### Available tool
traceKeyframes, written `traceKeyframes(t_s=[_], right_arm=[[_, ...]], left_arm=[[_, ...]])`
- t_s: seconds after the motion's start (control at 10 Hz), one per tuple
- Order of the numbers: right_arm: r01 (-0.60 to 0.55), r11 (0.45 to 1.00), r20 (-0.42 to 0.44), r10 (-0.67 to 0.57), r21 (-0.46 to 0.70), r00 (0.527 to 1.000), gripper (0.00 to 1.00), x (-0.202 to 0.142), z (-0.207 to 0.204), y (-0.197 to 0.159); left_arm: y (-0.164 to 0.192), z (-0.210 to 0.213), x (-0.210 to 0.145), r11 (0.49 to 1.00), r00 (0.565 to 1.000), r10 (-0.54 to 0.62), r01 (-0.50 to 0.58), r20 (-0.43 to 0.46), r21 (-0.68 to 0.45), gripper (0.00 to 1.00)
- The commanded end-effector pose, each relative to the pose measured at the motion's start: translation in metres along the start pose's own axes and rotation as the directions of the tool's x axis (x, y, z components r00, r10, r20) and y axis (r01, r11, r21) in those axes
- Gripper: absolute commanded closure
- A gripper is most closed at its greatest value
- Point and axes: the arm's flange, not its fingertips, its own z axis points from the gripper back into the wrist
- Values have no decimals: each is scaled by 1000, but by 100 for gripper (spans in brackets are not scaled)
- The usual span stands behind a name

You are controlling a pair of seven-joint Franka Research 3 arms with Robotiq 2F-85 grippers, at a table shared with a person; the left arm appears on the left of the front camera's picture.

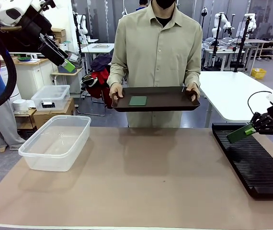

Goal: Sort PCBs into racks and boxes based on the side picked up.
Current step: If the short side of the Blank PCB is picked up, insert it into the PCB Rack ; if the long side is picked up, place it in the Organizing box.

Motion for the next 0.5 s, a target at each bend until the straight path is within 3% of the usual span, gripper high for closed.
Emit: traceKeyframes(t_s=[0.0, 0.4], right_arm=[[33, 999, -16, -32, 26, 999, 98, 1, -7, 1], [66, 997, -2, -66, 33, 998, 98, -11, -12, 1]], left_arm=[[0, -1, -1, 1000, 1000, 1, -1, -9, 5, 0], [0, -1, -1, 1000, 1000, 1, -1, -9, 5, 0]])
